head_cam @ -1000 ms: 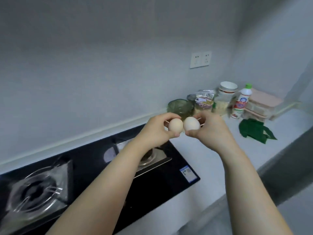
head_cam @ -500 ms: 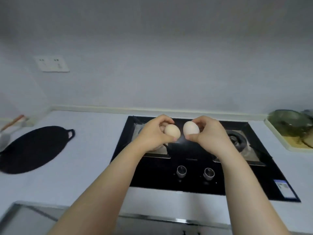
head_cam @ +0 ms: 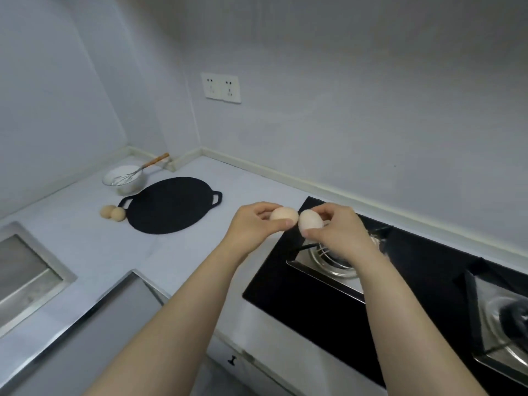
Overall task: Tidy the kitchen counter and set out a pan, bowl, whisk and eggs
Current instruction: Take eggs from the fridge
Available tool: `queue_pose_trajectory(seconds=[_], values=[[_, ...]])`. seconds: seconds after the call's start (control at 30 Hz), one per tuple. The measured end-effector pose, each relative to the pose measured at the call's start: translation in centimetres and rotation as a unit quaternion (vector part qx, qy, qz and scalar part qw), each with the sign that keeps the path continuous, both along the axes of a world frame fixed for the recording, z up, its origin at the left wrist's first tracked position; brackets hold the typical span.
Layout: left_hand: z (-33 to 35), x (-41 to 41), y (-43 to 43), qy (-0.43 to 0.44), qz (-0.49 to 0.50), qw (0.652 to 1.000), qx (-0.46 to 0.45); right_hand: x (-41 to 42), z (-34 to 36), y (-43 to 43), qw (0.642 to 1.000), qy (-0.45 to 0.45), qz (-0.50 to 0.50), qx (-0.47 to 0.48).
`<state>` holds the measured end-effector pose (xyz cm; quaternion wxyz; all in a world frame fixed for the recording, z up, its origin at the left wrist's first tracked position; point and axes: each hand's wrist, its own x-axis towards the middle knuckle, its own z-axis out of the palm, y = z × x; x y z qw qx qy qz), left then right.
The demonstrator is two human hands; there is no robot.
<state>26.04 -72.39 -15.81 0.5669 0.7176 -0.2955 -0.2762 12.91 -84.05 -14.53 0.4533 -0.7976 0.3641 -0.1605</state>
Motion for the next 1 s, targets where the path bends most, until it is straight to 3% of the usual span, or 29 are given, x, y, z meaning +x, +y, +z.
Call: queue_pose_trajectory(seconds=[0.23,0.53,0.8,1.0], values=[[-2.2,7.3,4.8,0.031,0.064,0.997,0.021,9.1,-1.4,3.0,0.997,0.0,0.07,0.043],[-4.3,22.5,13.1,0.016,0.033,0.997,0.069,24.7,-4.9,11.2,0.996,0.02,0.09,0.005],[-10.2,36.4,22.6,0.016,0.08,0.981,0.173,39.7,-9.8,19.6,0.988,0.101,0.116,0.015],[-14.6,43.0,25.9,0.007,0.153,0.954,0.256,46.2,-14.5,23.1,0.98,0.16,0.122,0.013]])
